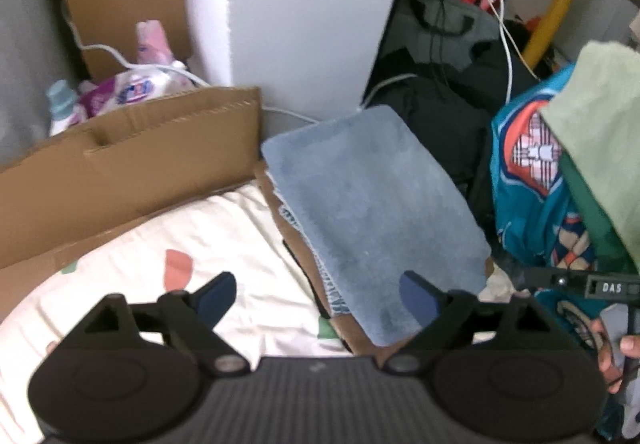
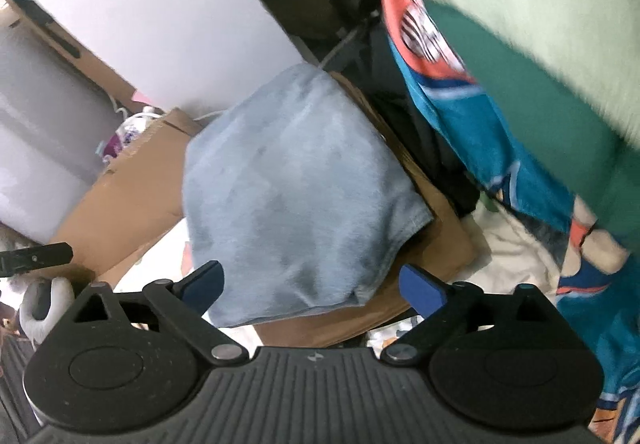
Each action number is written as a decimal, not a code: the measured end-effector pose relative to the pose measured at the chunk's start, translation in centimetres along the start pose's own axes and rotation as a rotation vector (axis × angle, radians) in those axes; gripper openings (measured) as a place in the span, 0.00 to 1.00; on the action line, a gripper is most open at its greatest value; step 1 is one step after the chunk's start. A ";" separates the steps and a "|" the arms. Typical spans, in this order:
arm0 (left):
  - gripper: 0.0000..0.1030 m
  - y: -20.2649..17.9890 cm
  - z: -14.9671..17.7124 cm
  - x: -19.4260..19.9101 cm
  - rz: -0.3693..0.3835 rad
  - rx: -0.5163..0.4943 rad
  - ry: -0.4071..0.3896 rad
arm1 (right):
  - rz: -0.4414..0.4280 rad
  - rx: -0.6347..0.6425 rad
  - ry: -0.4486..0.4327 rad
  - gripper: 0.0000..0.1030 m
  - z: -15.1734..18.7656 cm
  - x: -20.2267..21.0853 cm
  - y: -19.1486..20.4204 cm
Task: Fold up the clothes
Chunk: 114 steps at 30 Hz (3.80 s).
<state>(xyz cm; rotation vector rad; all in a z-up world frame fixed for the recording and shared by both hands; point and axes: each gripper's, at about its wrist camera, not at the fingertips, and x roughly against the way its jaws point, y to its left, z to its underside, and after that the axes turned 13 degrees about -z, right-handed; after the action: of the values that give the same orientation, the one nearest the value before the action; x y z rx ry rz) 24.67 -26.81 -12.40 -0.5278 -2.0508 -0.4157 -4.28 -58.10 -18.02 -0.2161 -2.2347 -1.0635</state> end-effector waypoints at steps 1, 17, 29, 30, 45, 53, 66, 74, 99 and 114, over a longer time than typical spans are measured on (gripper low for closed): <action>0.89 0.2 0.0 0.8 -0.009 0.007 0.000 | 0.006 0.014 0.004 0.99 -0.2 0.4 0.6; 0.99 5.8 3.3 16.5 -0.123 0.150 -0.008 | -0.028 0.157 0.122 1.00 -2.2 7.1 10.0; 1.00 11.3 7.5 26.3 -0.153 0.276 -0.114 | -0.010 0.278 0.202 1.00 -3.6 11.4 19.9; 1.00 11.6 7.8 27.0 -0.155 0.274 -0.126 | -0.007 0.293 0.206 1.00 -3.8 11.9 20.8; 1.00 15.9 15.2 33.4 -0.228 0.396 -0.184 | -0.001 0.461 0.212 1.00 -4.0 15.5 35.2; 1.00 18.9 20.4 34.8 -0.305 0.511 -0.155 | -0.060 0.511 0.288 1.00 0.7 12.9 40.9; 1.00 19.7 25.0 35.4 -0.478 0.652 -0.187 | -0.059 0.546 0.324 1.00 6.1 9.2 44.1; 1.00 19.2 25.9 34.2 -0.480 0.711 -0.188 | -0.006 0.594 0.312 1.00 9.2 7.7 44.2; 1.00 15.9 26.0 26.2 -0.503 0.676 -0.011 | 0.024 0.629 0.415 1.00 13.5 4.0 39.5; 0.99 14.4 24.8 23.7 -0.466 0.618 0.093 | 0.001 0.601 0.449 1.00 14.0 3.2 37.3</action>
<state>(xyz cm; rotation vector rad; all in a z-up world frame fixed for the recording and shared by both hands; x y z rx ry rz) 3.45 2.31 -3.06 0.3403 -2.0630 -0.0532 1.50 -23.57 1.22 0.2563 -2.0220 -0.3486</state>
